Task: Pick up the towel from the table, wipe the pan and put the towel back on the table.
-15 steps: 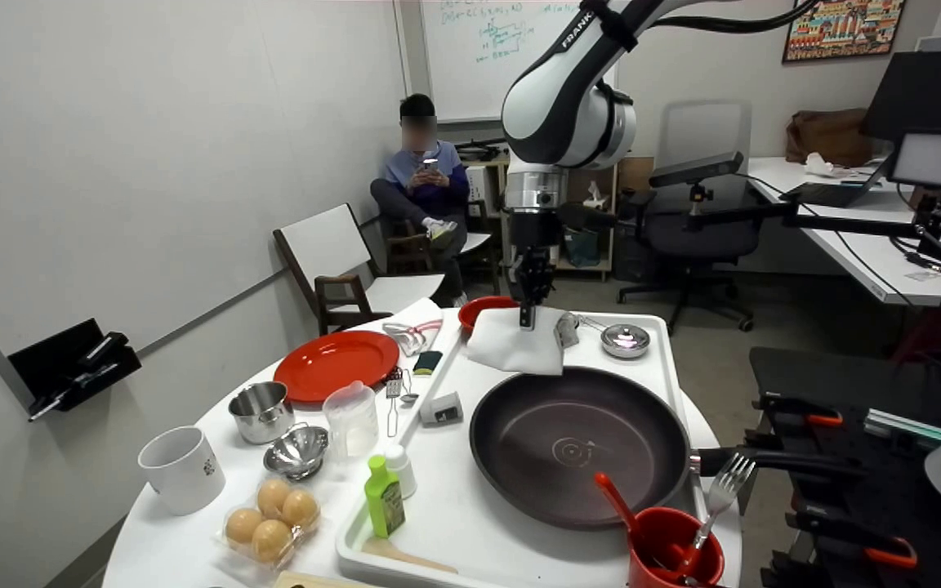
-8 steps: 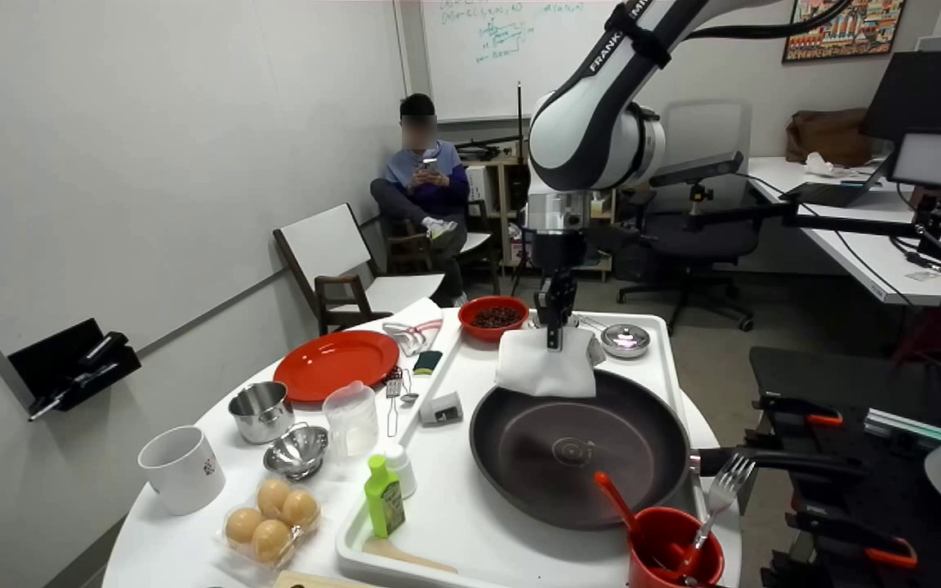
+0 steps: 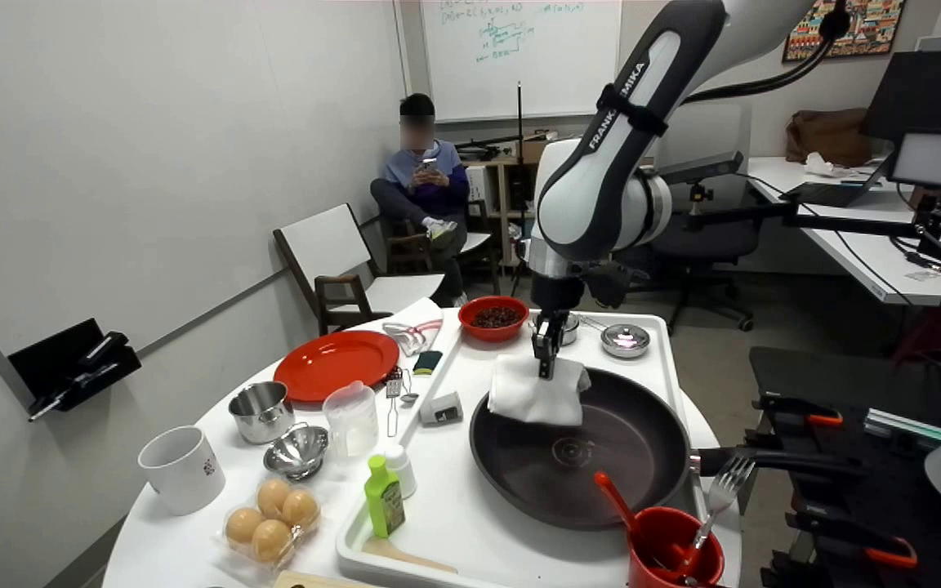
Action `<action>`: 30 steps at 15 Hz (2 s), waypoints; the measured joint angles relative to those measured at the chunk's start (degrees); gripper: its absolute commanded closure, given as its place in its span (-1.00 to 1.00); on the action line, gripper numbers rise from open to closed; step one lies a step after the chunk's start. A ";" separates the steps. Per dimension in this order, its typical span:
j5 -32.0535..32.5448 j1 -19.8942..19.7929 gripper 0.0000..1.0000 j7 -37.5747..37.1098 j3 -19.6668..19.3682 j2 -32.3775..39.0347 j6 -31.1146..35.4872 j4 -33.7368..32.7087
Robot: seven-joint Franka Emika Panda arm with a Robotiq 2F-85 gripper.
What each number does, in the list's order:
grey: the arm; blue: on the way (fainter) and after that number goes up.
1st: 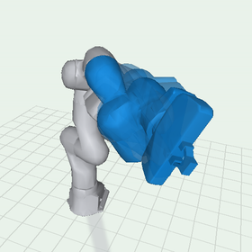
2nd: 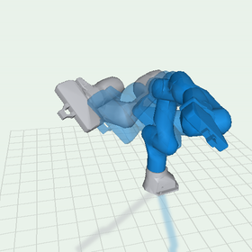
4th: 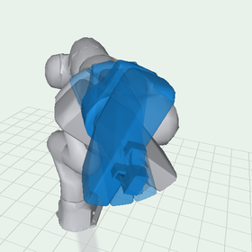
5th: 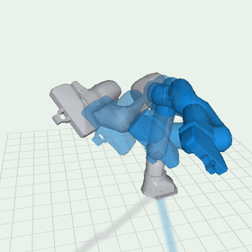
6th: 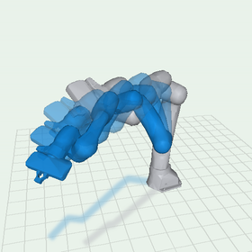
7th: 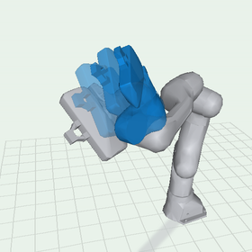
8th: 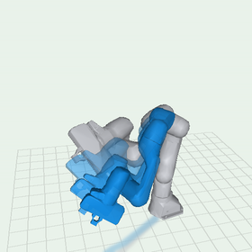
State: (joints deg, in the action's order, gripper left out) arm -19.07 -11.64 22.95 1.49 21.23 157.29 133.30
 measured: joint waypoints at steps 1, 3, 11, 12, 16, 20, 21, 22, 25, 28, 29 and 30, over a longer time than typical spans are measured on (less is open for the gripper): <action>0.80 0.07 0.82 -0.32 0.02 1.25 1.86 -0.01; 2.69 0.06 0.82 -1.46 -0.02 3.47 4.85 -0.04; 5.89 -0.02 0.69 -5.94 -0.64 6.68 7.47 -1.38; 5.89 -0.02 0.83 -5.95 -0.64 6.68 7.47 -1.38; 6.21 -0.68 0.84 -5.96 -0.15 6.72 7.33 -1.34; 6.38 -0.98 0.84 -5.96 0.61 7.46 7.32 -1.18; 6.46 -0.96 0.84 -5.96 0.91 7.67 7.32 -1.11; 6.56 -0.94 0.84 -5.97 1.27 7.84 7.32 -1.00; 6.85 -0.90 0.83 -5.97 2.48 8.18 7.33 -0.61; 6.99 -0.87 0.83 -5.97 3.87 8.44 7.35 -0.47; 7.06 -0.85 0.83 -5.97 4.37 8.46 7.35 -0.43; 7.13 -0.83 0.83 -5.97 4.87 8.46 7.35 -0.38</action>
State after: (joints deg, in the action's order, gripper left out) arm -11.93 -12.47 16.99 6.36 29.69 164.65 132.92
